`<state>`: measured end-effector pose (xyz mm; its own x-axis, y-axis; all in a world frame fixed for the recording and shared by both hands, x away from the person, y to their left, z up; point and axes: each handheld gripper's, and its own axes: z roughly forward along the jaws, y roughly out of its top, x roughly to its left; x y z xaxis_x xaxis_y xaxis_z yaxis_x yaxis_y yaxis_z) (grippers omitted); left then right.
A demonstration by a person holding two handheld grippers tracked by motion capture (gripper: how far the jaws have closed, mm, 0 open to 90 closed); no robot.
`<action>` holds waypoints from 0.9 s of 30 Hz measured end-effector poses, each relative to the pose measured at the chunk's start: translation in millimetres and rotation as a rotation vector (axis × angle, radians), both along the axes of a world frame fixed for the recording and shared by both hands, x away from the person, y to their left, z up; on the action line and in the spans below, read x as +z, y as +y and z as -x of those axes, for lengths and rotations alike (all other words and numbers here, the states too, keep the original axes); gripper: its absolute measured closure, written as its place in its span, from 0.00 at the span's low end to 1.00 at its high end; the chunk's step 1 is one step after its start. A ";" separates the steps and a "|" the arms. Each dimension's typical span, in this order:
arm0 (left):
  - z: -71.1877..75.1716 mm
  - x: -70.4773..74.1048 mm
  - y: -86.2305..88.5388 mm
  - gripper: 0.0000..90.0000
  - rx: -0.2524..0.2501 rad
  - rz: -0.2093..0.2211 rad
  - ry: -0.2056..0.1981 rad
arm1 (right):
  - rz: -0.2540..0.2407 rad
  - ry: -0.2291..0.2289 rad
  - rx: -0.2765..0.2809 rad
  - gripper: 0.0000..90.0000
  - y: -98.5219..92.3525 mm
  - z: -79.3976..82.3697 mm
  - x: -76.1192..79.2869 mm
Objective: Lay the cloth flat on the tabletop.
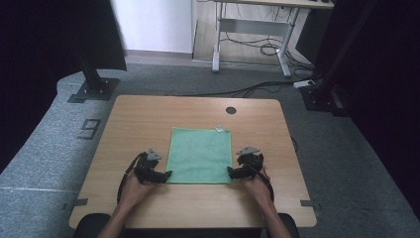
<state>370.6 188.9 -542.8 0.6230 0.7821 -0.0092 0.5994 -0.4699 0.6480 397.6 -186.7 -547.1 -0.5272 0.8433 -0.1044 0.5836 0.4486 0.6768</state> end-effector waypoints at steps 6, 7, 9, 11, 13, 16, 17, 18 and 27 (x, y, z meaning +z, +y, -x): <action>8.0 -1.2 -1.0 0.16 0.000 0.009 -0.010 | -0.028 0.005 -0.020 0.01 -4.3 3.8 -1.7; 8.3 -1.5 -0.7 0.16 0.000 0.011 -0.011 | -0.032 0.005 -0.021 0.01 -4.4 4.6 -1.9; 8.7 -1.6 -0.4 0.16 0.000 0.012 -0.012 | -0.033 0.006 -0.018 0.02 -4.6 5.6 -1.9; 9.7 -2.0 0.1 0.15 0.004 0.015 -0.015 | -0.038 0.008 -0.016 0.02 -4.8 8.5 -1.9; 10.8 -2.4 0.9 0.15 0.008 0.017 -0.018 | -0.051 0.014 -0.007 0.03 -6.0 13.0 -2.6; 13.4 -2.2 2.6 0.14 0.014 0.017 -0.014 | -0.071 0.022 0.004 0.03 -8.1 17.9 -3.8; 13.4 -2.2 2.6 0.15 0.014 0.017 -0.014 | -0.071 0.022 0.004 0.03 -8.1 17.9 -3.8; 14.7 -2.3 2.8 0.15 0.016 0.017 -0.015 | -0.080 0.024 0.009 0.03 -9.1 19.9 -4.5; 14.5 -1.5 2.8 0.15 0.006 0.016 -0.013 | -0.099 0.035 0.012 0.02 -10.8 18.8 -5.5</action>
<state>356.2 191.7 -544.3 0.6188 0.7855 -0.0142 0.5938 -0.4558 0.6630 378.8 -197.5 -552.6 -0.5393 0.8421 -0.0025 0.6024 0.3879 0.6977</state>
